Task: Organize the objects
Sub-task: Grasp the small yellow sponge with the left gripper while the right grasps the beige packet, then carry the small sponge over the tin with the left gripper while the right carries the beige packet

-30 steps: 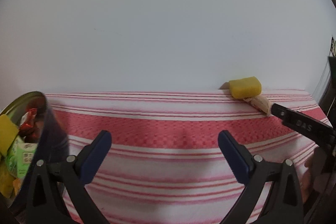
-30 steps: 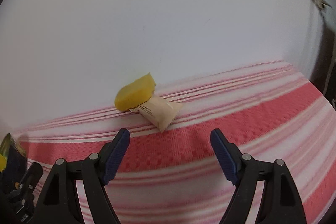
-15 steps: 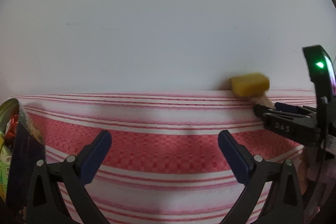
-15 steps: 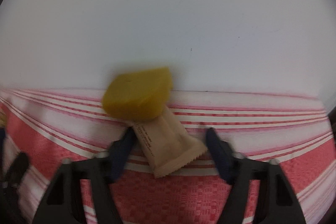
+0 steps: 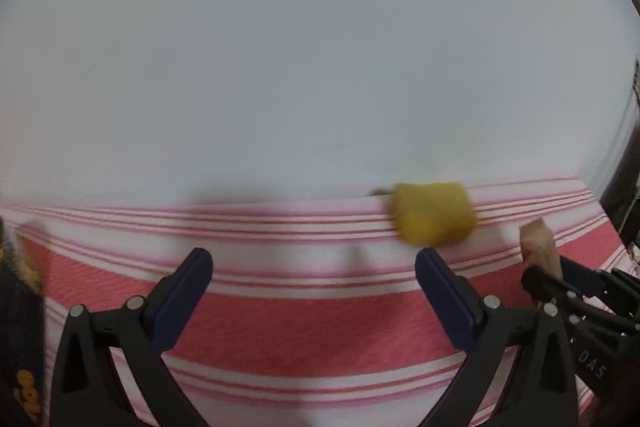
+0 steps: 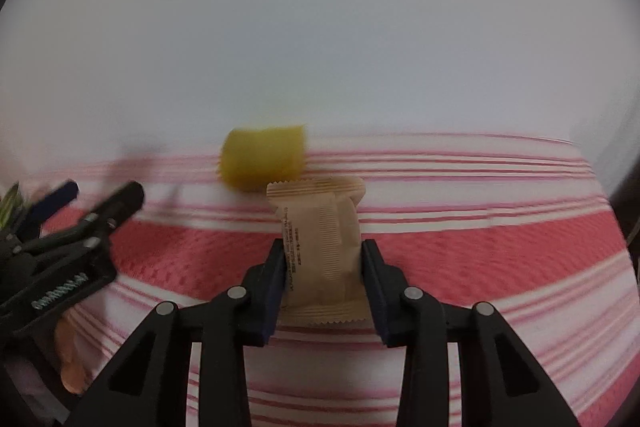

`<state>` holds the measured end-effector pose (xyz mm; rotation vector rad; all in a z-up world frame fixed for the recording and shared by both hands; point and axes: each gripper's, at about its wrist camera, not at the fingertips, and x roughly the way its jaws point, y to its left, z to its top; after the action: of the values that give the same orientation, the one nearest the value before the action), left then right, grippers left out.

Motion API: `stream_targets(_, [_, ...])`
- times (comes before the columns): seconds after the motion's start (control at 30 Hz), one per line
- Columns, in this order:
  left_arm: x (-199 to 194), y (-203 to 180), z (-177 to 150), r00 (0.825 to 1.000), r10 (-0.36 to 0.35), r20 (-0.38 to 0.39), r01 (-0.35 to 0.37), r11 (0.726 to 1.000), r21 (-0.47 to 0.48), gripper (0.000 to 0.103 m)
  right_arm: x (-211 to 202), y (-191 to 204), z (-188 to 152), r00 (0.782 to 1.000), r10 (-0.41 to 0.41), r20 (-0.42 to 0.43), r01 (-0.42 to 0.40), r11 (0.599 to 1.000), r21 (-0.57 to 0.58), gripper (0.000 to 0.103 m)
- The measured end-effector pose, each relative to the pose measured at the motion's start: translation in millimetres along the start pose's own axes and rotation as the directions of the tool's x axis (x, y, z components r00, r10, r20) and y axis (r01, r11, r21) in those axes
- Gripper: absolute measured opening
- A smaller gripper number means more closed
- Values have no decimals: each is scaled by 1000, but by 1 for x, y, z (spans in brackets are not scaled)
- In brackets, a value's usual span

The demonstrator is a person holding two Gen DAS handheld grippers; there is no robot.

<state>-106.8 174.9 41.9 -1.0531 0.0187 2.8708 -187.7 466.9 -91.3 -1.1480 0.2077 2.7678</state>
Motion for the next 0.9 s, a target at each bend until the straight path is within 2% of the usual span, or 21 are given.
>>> stream_targets(0.1, [15, -27, 8, 999, -14, -35, 16, 998, 53, 102, -11, -14, 2, 996, -70, 57, 66, 996, 67, 40])
stream_targets(0.2, [26, -45, 20, 999, -19, -50, 22, 998, 53, 102, -16, -23, 6, 989, -124, 85, 115, 989, 98, 40])
stream_targets(0.37, [46, -82, 36, 996, -23, -85, 31, 994, 102, 99, -2, -28, 14, 982, -162, 94, 147, 977, 156, 40])
stream_targets(0.43, [59, -94, 39, 992, 13, -128, 4, 991, 134, 99, -5, -33, 15, 982, -165, 93, 146, 973, 179, 40])
stream_targets(0.47, [65, -95, 40, 987, 16, -159, 5, 992, 130, 99, 9, -22, 19, 982, -166, 92, 147, 971, 186, 40])
stream_targets(0.53, [80, -93, 41, 972, 29, -232, -7, 995, 95, 98, 9, -21, 19, 984, -157, 83, 138, 971, 193, 40])
stream_targets(0.57, [81, -86, 43, 972, 12, -234, 0, 999, 50, 96, 9, -21, 19, 985, -154, 80, 135, 971, 196, 40])
stream_targets(0.67, [82, -77, 44, 969, -9, -246, 11, 1000, 7, 94, 16, -28, 21, 987, -145, 76, 128, 972, 196, 40])
stream_targets(0.7, [80, -77, 45, 971, -15, -239, 18, 1000, 11, 86, 16, -26, 21, 987, -144, 75, 128, 973, 195, 40])
stream_targets(0.73, [77, -77, 45, 973, -24, -229, 29, 999, 20, 68, 15, -24, 21, 987, -144, 76, 127, 973, 193, 40])
stream_targets(0.77, [73, -78, 46, 975, -34, -218, 43, 998, 39, 66, 23, -35, 25, 987, -139, 79, 122, 974, 188, 40])
stream_targets(0.9, [59, -66, 41, 976, -68, -206, 77, 996, 39, 65, 18, -27, 21, 986, -132, 106, 113, 979, 168, 40])
